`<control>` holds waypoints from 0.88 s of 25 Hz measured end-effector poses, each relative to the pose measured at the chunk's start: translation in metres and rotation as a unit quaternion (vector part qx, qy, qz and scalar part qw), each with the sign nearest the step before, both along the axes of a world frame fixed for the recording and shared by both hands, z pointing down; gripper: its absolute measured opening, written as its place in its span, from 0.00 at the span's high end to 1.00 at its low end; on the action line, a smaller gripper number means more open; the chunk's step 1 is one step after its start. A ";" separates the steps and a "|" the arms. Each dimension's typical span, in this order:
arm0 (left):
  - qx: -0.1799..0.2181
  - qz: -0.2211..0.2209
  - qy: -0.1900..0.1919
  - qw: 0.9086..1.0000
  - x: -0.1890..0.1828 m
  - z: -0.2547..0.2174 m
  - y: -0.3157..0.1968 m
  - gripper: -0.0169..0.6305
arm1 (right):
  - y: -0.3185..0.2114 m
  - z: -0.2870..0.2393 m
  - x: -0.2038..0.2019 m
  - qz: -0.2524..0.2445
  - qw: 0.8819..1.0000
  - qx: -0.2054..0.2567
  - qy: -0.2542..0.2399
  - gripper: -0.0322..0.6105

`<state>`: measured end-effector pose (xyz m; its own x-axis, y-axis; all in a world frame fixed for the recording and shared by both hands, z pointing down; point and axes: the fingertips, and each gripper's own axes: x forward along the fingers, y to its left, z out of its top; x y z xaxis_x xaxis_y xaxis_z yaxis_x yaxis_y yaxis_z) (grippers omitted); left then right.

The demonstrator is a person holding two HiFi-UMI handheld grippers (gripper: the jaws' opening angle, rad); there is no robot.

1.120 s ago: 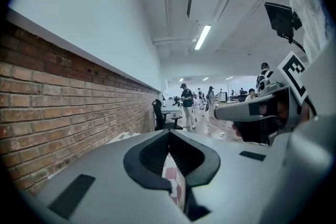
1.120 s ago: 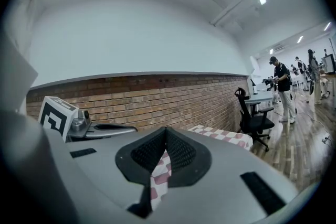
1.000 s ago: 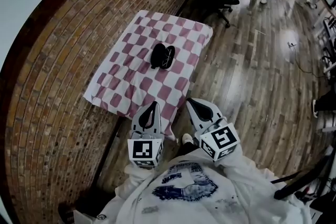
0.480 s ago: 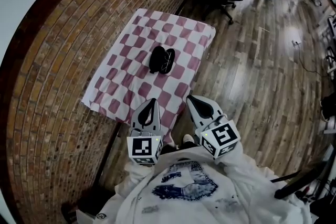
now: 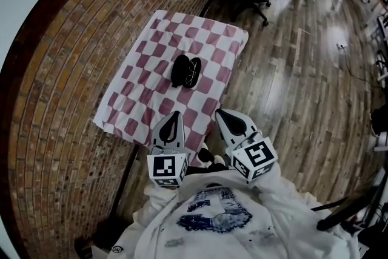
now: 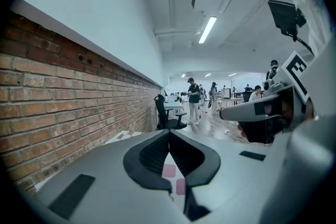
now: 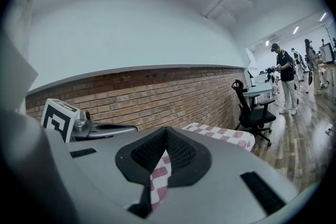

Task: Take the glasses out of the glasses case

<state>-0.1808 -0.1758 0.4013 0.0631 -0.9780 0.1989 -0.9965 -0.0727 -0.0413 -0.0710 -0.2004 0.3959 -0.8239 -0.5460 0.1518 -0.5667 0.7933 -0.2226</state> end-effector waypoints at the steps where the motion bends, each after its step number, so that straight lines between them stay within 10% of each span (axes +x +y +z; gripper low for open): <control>1: -0.001 0.000 0.000 1.000 -0.002 0.001 -0.004 0.96 | -0.003 0.001 -0.002 0.001 1.000 -0.002 0.000 0.93; 22: -0.084 0.039 -0.007 0.996 -0.042 0.059 -0.111 0.95 | -0.087 0.026 -0.026 0.045 0.999 -0.026 0.013 0.93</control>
<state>-0.2228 -0.2872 0.4601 0.1338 -0.9232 0.3604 -0.9869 -0.1571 -0.0361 -0.0969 -0.2872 0.4220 -0.7666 -0.6090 0.2035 -0.6421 0.7261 -0.2460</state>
